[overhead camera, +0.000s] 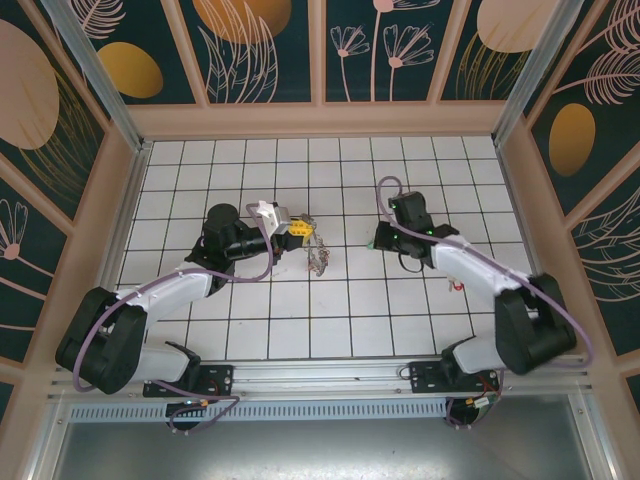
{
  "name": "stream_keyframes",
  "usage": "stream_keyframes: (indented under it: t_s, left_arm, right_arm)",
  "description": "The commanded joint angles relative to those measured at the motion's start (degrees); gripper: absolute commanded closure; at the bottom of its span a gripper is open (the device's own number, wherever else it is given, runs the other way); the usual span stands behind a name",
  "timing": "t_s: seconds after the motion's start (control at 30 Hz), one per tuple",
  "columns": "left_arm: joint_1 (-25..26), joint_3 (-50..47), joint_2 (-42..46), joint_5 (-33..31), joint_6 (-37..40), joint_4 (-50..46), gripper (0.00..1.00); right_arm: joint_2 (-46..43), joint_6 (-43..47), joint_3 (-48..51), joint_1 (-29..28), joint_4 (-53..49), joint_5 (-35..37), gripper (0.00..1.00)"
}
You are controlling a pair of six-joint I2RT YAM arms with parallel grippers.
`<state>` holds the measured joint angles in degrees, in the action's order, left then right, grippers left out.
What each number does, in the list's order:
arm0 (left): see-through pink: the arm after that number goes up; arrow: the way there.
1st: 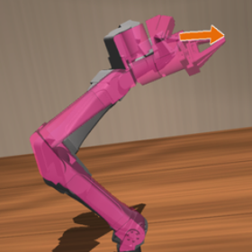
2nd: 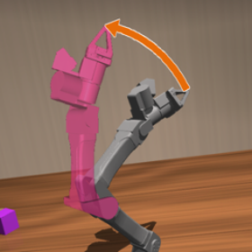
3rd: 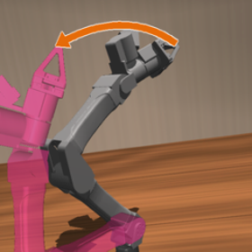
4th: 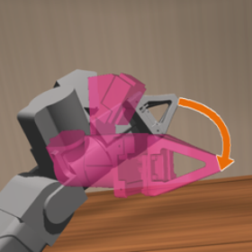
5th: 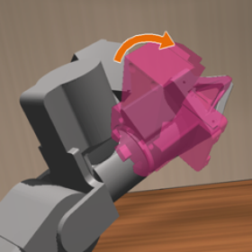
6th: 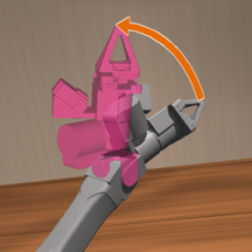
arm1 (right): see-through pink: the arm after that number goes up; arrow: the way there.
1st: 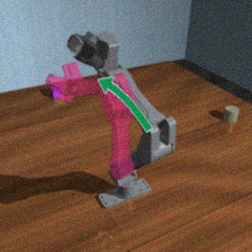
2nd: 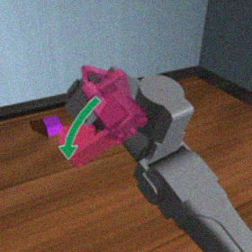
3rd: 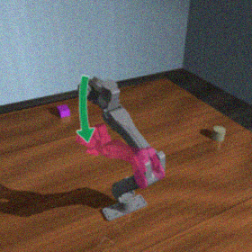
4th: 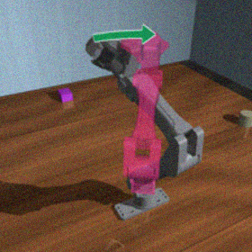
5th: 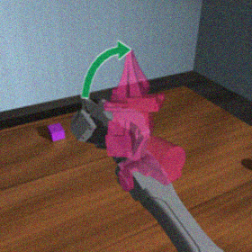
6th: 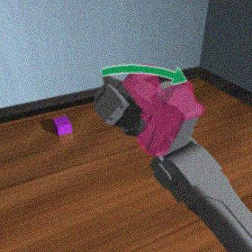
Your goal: Put the keys on the keyring
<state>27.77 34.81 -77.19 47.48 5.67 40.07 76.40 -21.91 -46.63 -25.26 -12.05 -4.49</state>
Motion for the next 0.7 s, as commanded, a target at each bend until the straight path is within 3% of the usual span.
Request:
stream_keyframes:
  t_s: [0.0, 0.27, 0.37, 0.5, 0.67]
  left_arm:
    - [0.36, 0.59, 0.2, 1.02, -0.44, 2.4, 1.0]
    - [0.36, 0.97, 0.2, 1.3, -0.66, 2.64, 1.0]
    - [0.36, 0.86, 0.37, 1.21, -0.93, 2.82, 1.0]
    - [0.31, 0.9, 0.43, 1.41, -1.02, 2.79, 1.0]
    - [0.36, 1.31, -0.13, 2.58, -0.35, 1.34, 1.0]
  right_arm:
    - [-8.54, 5.2, 2.52, -0.58, 6.93, -2.76, 0.97]
    - [-22.22, 24.69, 10.04, -0.59, 15.63, -13.11, 0.95]
    - [-22.1, 29.66, 9.75, -0.58, 14.47, -16.0, 1.0]
    - [-20.94, 35.18, 9.28, -0.74, 14.06, -23.69, 1.0]
    - [-19.59, 38.64, 9.13, -1.99, 16.81, -27.48, 1.0]
